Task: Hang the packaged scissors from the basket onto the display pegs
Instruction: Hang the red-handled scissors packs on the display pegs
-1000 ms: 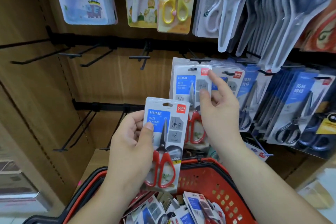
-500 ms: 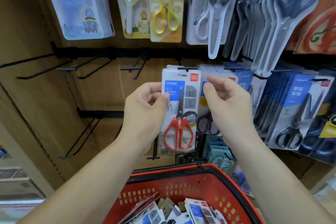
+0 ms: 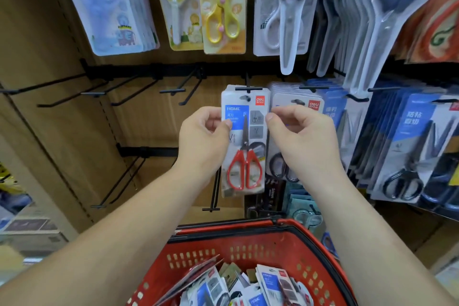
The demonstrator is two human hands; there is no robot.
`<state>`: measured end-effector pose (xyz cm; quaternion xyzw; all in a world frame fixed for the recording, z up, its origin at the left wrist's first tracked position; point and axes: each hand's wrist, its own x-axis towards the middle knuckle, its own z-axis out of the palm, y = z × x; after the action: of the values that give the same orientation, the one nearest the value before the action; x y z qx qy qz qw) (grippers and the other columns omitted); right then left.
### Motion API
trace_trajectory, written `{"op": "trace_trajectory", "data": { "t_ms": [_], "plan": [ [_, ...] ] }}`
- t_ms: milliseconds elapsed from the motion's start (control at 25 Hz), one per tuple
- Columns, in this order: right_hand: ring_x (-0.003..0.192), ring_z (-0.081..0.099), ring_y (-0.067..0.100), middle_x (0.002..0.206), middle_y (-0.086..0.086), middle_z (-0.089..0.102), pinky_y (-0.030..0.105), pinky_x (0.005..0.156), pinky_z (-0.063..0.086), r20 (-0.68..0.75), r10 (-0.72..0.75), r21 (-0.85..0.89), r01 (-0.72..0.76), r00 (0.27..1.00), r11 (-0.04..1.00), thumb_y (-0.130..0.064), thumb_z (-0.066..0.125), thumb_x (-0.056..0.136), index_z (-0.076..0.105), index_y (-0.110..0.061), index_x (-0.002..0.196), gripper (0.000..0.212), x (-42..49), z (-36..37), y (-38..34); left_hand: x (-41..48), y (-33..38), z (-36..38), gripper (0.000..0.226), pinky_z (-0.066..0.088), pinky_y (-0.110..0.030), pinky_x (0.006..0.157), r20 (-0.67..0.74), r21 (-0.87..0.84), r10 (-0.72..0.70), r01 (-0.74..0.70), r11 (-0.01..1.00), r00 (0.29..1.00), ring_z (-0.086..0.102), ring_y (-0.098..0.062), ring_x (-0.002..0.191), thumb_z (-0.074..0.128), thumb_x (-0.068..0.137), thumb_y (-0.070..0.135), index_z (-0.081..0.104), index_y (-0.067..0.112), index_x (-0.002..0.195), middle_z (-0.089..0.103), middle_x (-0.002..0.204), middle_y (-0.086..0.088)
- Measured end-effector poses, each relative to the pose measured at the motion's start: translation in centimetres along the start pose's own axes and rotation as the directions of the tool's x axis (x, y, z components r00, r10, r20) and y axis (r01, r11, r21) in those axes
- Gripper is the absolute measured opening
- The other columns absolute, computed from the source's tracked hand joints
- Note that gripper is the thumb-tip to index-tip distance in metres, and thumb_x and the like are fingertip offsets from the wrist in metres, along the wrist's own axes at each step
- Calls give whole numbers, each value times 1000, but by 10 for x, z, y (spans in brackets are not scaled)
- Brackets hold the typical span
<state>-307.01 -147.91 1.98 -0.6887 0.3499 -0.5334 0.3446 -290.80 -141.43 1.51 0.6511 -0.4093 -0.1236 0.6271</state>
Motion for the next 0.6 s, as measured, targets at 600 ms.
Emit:
{"op": "trace_trajectory", "data": {
  "t_ms": [600],
  "plan": [
    [66,65,-3,69,-14,72,24,70,49,566,140,-372,100,812,923,-33,75,93,78,-26,79,16,-114,21,33,-153,-125,-93,13,55,-28,81,363,534,-315,81,842,877,68,-8,87,70,99,27,70,23,111,73,105,6]
  ]
}}
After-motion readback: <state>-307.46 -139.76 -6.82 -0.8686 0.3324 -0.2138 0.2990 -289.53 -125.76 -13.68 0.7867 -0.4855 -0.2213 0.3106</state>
